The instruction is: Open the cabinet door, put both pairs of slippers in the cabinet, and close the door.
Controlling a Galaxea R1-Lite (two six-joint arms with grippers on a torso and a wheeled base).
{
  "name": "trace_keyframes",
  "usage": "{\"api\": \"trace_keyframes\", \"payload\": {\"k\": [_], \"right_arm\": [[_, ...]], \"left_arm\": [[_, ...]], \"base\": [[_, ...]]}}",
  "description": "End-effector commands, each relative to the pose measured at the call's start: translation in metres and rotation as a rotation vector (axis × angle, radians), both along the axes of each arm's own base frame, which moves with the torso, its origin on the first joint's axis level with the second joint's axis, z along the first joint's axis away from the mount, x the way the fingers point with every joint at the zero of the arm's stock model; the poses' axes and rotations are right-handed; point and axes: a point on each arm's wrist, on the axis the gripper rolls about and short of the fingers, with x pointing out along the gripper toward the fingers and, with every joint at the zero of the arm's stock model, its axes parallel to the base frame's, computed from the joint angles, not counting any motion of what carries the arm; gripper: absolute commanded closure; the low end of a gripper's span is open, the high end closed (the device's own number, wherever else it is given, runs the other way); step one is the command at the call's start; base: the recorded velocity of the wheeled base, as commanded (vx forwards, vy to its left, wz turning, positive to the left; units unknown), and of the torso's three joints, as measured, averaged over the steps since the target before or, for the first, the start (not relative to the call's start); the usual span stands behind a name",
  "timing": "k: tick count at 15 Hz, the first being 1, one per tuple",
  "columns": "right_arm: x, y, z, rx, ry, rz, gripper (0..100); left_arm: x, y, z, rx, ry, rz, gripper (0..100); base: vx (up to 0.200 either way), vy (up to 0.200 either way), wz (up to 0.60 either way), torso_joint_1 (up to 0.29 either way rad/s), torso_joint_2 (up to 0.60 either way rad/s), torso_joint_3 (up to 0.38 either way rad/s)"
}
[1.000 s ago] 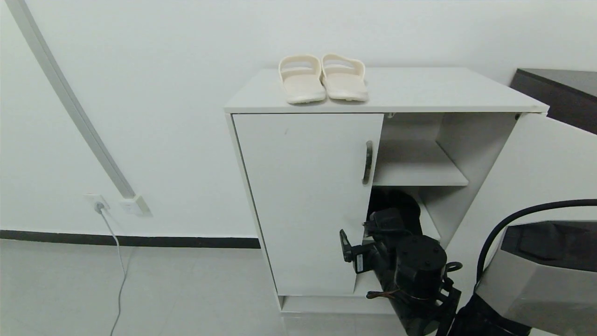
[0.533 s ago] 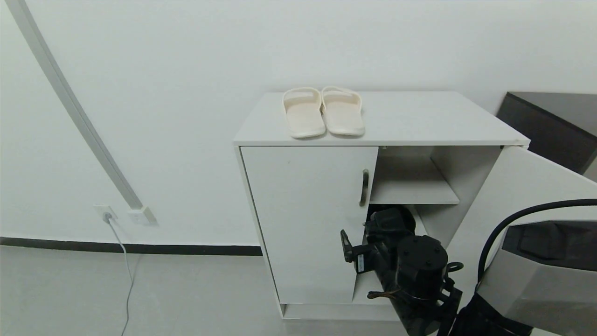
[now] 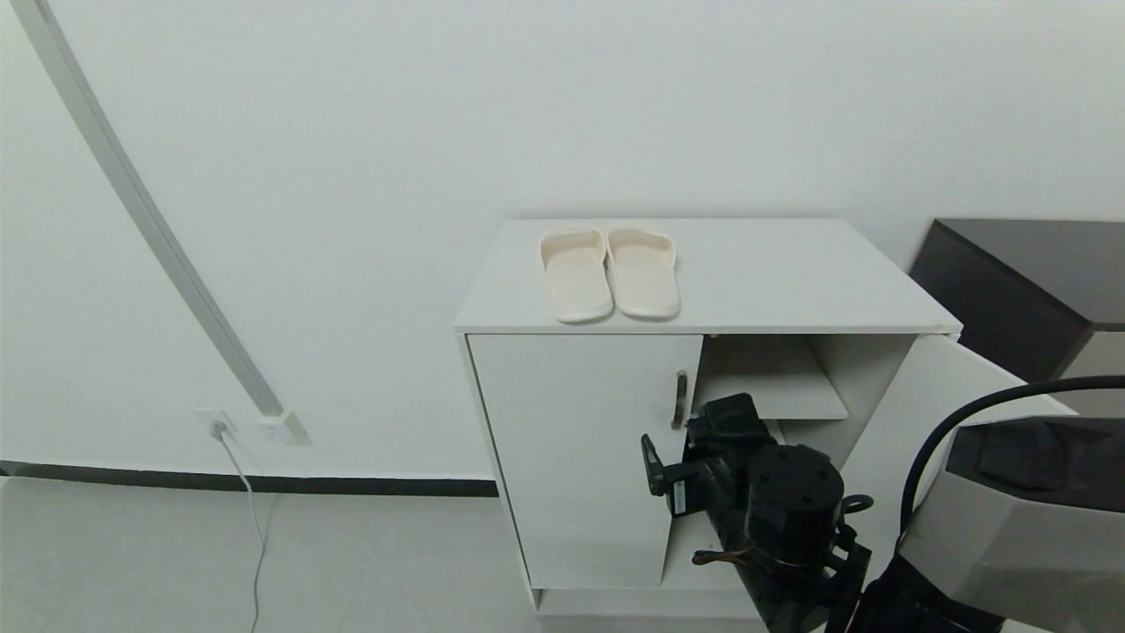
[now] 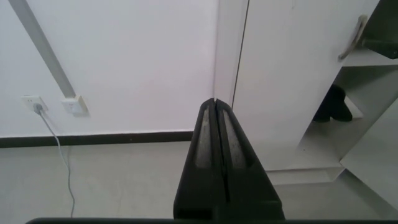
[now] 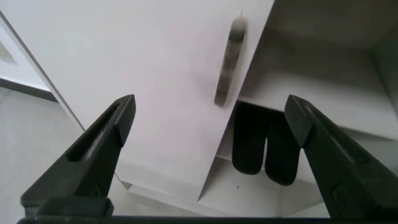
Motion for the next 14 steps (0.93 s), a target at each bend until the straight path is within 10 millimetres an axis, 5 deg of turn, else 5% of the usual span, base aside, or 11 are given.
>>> {"api": "trace_keyframes", "payload": {"k": [1,14], "right_arm": [[-0.0002,0.0002,0.0003,0.001,-0.001,0.001,0],[0.0036,-0.0056,-0.0035,0.021,-0.013,0.043,0]], "left_arm": [[0.0001,0.0000,0.0001,0.000,0.001,0.000,100],[0.0001,0.0000,0.0001,0.000,0.001,0.000,100]], "base": [[0.000,0.000,0.00,0.232,-0.54,-0.310],[0.000,0.000,0.00,0.212,-0.48,-0.268]]}}
